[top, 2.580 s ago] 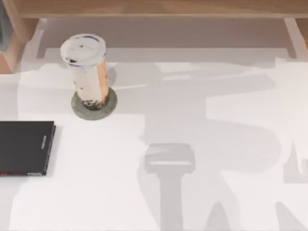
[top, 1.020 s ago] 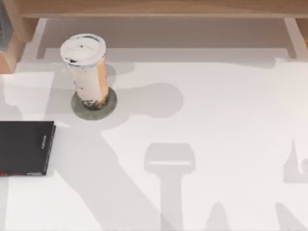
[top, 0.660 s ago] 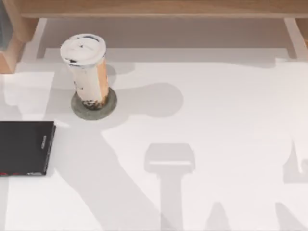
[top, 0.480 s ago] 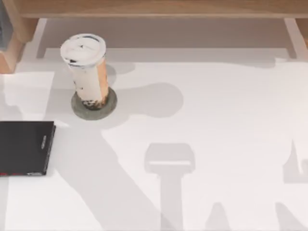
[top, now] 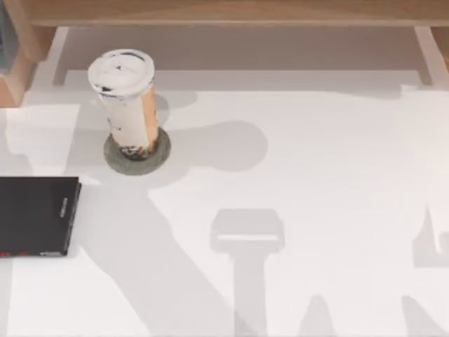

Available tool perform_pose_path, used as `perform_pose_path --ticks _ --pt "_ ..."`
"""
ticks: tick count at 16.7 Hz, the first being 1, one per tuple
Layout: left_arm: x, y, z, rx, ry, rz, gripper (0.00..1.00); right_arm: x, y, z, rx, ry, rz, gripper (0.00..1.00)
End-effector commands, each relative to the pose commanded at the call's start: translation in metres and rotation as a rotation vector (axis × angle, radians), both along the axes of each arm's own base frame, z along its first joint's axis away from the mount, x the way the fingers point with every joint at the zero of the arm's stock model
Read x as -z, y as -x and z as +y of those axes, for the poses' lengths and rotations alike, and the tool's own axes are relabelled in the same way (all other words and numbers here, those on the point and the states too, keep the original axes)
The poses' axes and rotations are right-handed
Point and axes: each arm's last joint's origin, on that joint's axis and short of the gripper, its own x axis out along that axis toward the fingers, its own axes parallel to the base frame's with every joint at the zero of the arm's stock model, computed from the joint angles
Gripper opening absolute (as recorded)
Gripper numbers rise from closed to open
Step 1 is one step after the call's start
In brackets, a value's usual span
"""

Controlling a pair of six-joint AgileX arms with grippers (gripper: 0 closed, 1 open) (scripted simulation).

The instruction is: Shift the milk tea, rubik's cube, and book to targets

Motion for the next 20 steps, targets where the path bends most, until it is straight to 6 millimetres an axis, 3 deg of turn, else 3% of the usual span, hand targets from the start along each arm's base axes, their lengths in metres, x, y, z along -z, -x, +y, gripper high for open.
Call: perform_pose_path --ticks 6,11,14,20 --pt "-0.001 0.001 0.002 -0.005 -0.003 -0.003 0.0 0.0 0.0 0.0 0.0 0.0 0.0 1.0" --pt "-0.022 0.016 0.019 -0.046 -0.047 -0.086 0.0 0.0 0.0 0.0 0.0 0.0 0.0 1.0" --pt "-0.029 0.02 0.018 -0.045 -0.05 -0.111 0.0 0.0 0.0 0.0 0.0 0.0 0.0 1.0" --pt "-0.011 0.011 0.001 -0.003 -0.002 -0.001 0.0 0.0 0.0 0.0 0.0 0.0 0.0 1.0"
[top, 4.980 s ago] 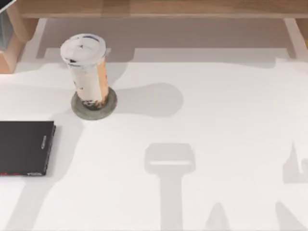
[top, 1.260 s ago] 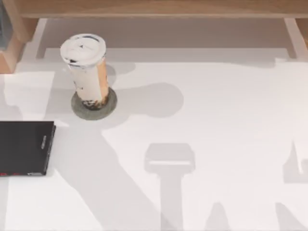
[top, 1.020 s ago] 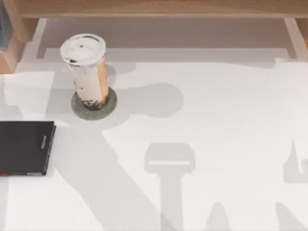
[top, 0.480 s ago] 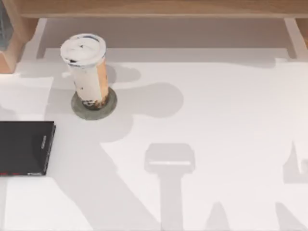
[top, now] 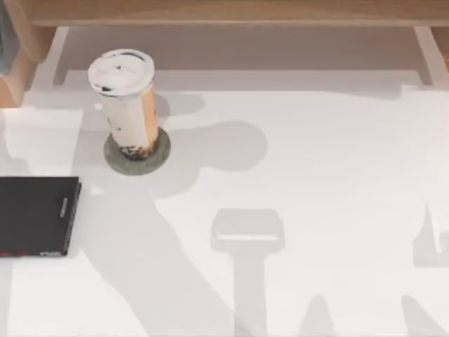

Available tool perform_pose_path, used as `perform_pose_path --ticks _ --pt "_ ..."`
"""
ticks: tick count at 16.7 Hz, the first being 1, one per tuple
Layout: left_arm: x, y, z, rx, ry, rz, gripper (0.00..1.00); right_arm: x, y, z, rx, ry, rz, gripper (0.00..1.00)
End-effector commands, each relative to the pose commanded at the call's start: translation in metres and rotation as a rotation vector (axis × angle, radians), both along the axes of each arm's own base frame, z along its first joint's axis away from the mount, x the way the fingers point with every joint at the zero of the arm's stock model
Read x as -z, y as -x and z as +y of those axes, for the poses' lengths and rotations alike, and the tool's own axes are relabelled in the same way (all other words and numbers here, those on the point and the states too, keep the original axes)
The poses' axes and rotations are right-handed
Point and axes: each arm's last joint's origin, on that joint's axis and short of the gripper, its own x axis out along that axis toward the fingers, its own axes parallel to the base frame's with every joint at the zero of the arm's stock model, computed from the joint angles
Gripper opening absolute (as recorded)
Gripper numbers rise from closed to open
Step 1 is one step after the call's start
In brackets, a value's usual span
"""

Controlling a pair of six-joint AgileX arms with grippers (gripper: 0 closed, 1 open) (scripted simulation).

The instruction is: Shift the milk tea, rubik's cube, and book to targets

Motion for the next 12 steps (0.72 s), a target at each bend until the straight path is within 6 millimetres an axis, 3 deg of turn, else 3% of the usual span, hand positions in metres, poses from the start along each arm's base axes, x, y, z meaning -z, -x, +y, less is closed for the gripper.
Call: perform_pose_path --ticks 5,7,9,12 --pt "-0.004 0.003 0.002 -0.005 -0.016 -0.013 0.0 0.0 0.0 0.0 0.0 0.0 0.0 1.0" --pt "-0.013 0.013 0.002 -0.014 -0.078 -0.046 0.0 0.0 0.0 0.0 0.0 0.0 0.0 1.0" --pt "-0.028 0.033 0.004 -0.047 -0.191 -0.102 0.0 0.0 0.0 0.0 0.0 0.0 0.0 1.0" --pt "-0.068 0.077 0.006 -0.137 -0.458 -0.241 0.0 0.0 0.0 0.0 0.0 0.0 0.0 1.0"
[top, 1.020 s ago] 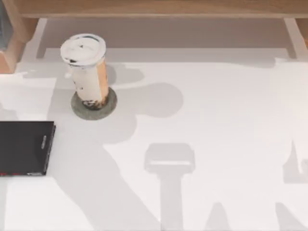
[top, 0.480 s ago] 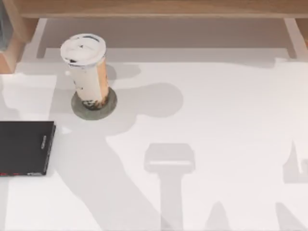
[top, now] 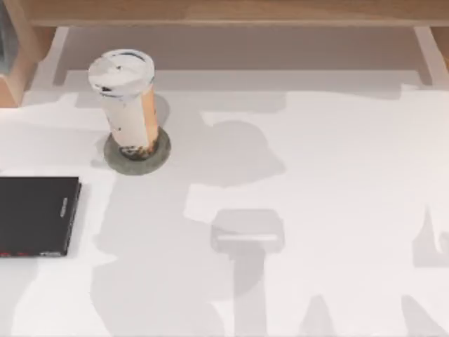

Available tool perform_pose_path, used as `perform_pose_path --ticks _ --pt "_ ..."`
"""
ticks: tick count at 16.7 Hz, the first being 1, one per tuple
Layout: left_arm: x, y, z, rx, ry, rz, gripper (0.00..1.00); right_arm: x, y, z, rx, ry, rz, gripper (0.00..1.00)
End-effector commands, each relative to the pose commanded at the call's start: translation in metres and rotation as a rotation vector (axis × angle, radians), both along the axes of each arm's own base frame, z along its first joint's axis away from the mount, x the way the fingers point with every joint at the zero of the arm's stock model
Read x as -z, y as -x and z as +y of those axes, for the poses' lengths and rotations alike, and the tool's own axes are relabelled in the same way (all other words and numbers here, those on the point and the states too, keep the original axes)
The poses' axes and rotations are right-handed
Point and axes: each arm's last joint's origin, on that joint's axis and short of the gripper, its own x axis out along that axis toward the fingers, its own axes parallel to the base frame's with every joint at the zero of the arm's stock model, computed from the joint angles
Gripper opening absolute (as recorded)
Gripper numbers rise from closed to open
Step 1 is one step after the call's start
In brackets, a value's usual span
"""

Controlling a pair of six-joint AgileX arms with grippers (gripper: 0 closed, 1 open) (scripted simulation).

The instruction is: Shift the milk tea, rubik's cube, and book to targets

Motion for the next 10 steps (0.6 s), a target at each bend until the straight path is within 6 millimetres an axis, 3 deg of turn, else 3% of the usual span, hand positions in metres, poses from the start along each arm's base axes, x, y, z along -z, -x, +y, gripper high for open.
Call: perform_pose_path --ticks 2,4,6,10 --pt "-0.016 0.032 -0.006 -0.08 -0.213 -0.065 0.0 0.0 0.0 0.0 0.0 0.0 0.0 1.0" --pt "-0.008 0.059 -0.014 -0.163 -0.433 -0.055 0.0 0.0 0.0 0.0 0.0 0.0 0.0 1.0" --pt "0.024 0.081 -0.023 -0.217 -0.638 0.035 0.0 0.0 0.0 0.0 0.0 0.0 0.0 1.0" --pt "0.12 0.128 -0.053 -0.148 -0.928 0.321 0.0 0.0 0.0 0.0 0.0 0.0 0.0 1.0"
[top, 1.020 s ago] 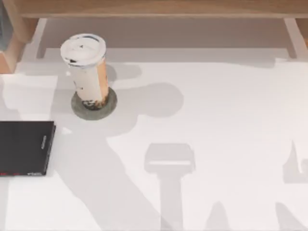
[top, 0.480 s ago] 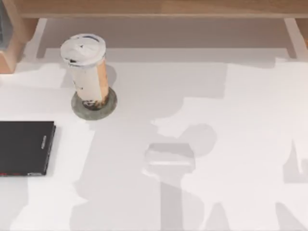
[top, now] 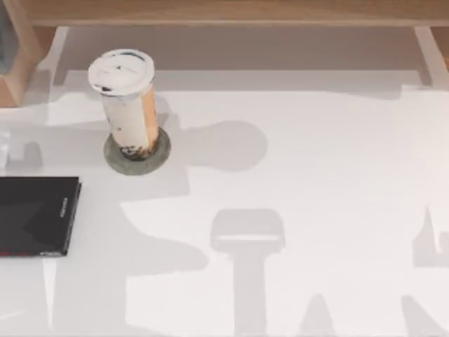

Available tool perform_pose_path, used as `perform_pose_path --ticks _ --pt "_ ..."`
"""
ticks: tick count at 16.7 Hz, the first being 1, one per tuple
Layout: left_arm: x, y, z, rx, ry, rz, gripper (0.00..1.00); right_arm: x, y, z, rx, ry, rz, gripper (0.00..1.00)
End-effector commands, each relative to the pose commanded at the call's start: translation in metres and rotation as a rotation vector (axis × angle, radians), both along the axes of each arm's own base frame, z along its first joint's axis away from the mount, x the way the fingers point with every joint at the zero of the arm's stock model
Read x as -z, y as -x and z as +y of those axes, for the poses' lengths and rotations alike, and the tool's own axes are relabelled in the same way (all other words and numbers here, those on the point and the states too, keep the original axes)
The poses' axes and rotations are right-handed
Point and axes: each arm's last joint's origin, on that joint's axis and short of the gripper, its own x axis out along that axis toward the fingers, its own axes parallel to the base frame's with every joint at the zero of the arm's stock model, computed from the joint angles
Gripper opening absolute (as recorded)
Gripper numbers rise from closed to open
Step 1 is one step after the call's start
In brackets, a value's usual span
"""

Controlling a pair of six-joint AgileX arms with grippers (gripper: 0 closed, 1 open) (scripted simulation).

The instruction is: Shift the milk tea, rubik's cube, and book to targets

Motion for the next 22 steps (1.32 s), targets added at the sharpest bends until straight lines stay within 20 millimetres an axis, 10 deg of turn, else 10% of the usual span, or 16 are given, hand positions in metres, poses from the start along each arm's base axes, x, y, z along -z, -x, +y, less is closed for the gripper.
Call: perform_pose_path --ticks 8,22 --pt "0.114 0.077 -0.049 0.173 -0.161 0.494 0.0 0.0 0.0 0.0 0.0 0.0 0.0 1.0" --pt "0.12 0.076 -0.051 0.183 -0.154 0.518 0.0 0.0 0.0 0.0 0.0 0.0 0.0 1.0"
